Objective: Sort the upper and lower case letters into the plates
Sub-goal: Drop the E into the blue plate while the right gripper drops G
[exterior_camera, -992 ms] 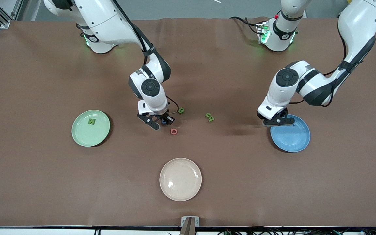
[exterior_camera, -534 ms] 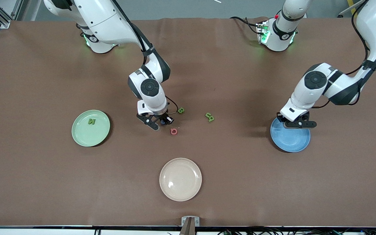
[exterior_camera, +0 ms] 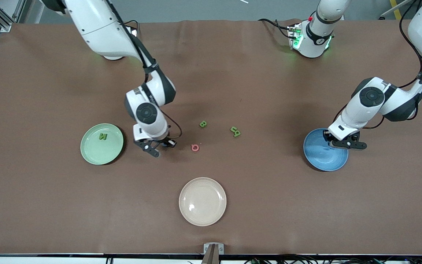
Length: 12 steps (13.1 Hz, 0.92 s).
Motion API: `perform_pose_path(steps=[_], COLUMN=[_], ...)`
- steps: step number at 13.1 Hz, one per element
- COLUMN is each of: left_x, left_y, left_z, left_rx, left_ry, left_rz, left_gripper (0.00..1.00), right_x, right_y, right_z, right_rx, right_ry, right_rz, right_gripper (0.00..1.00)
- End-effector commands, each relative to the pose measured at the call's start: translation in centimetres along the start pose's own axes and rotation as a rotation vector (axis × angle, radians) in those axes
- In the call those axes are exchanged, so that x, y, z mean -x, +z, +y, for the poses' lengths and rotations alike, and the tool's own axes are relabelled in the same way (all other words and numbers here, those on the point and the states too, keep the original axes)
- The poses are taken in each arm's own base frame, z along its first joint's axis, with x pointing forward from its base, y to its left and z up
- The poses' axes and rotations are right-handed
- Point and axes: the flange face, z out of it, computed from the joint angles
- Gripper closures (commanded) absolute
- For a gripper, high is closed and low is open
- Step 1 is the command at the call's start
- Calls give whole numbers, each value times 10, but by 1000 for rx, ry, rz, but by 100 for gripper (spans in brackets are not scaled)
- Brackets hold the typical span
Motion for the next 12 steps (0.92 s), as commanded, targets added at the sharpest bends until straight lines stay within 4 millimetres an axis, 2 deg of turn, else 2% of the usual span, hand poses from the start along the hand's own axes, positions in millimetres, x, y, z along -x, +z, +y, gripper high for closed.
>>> perform_pose_path(steps=[1, 5, 7, 10, 11, 12], left_x=[-8, -9, -8, -9, -9, -11], left_y=[7, 19, 23, 24, 23, 22], left_z=[-10, -26, -27, -23, -22, -23], left_rx=[14, 24, 33, 37, 36, 34], left_ry=[35, 55, 50, 47, 45, 39], left_rz=[18, 18, 15, 15, 15, 19], left_gripper=[98, 98, 96, 87, 75, 53], right_x=[-24, -64, -79, -100, -107, -110], right_y=[-28, -36, -31, -29, -28, -26], right_z=[42, 101, 128, 162, 170, 178], right_rx=[18, 17, 21, 17, 15, 15], right_ry=[-71, -155, -186, -226, -234, -245], right_rz=[-11, -29, -43, -54, -58, -62], right_gripper=[93, 93, 93, 93, 93, 93])
